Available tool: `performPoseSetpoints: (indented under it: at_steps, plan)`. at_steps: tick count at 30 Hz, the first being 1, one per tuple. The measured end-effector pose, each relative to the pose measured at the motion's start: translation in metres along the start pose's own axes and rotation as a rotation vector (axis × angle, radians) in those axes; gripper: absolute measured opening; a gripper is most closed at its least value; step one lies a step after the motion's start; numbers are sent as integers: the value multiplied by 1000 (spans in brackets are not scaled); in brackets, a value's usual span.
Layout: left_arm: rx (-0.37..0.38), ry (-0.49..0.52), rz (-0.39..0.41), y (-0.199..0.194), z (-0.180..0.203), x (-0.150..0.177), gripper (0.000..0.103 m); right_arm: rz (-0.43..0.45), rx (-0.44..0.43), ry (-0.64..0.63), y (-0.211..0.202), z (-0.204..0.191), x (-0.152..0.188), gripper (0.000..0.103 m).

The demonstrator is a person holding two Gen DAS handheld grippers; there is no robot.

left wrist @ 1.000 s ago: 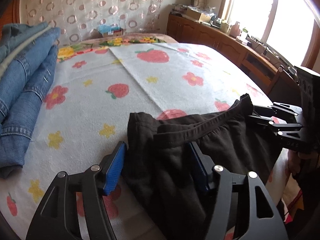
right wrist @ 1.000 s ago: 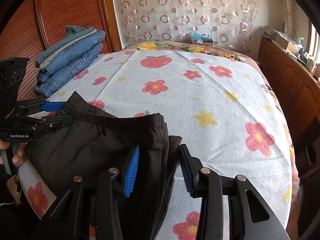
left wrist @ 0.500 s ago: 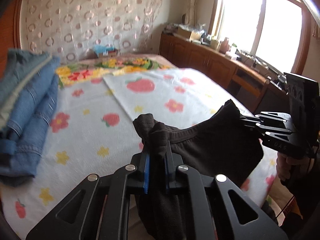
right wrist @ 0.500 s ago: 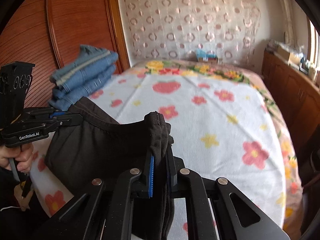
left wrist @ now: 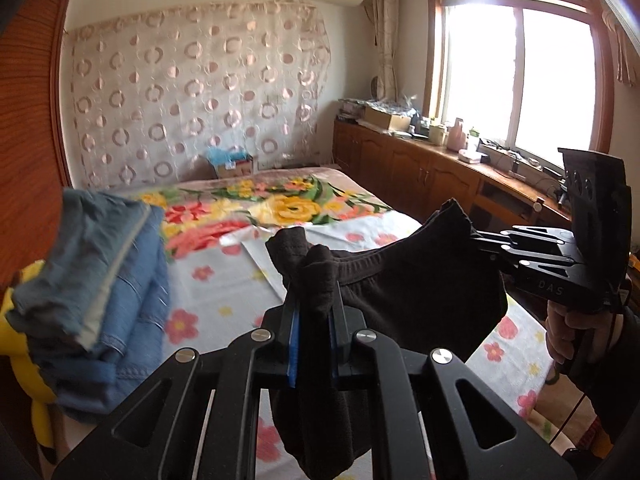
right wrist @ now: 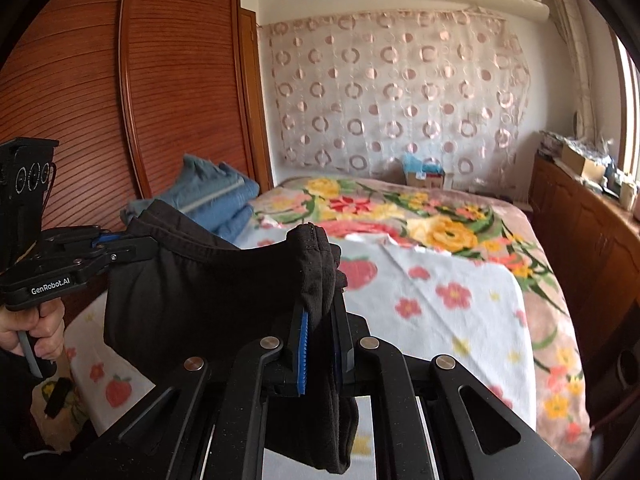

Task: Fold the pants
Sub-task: 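Lift the black bundle with both grippers and carry it toward the jeans stack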

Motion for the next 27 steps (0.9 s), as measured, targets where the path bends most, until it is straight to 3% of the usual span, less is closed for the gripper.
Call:
performPoseSetpoints:
  at_steps: [27]
  plan:
    - [-170, -41, 32, -1, -102, -47, 12, 53, -146, -89, 117, 11, -73, 9]
Point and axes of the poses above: each gripper's, at about its wrist camera, not at the fingertips, and y roughly the way its jaws point, z to its right, x to its underside, the point moved 9 cm from there along y, roughly the way its jaws point, and after that the axes turned 4 degrees about y, right-handed, at the moved point
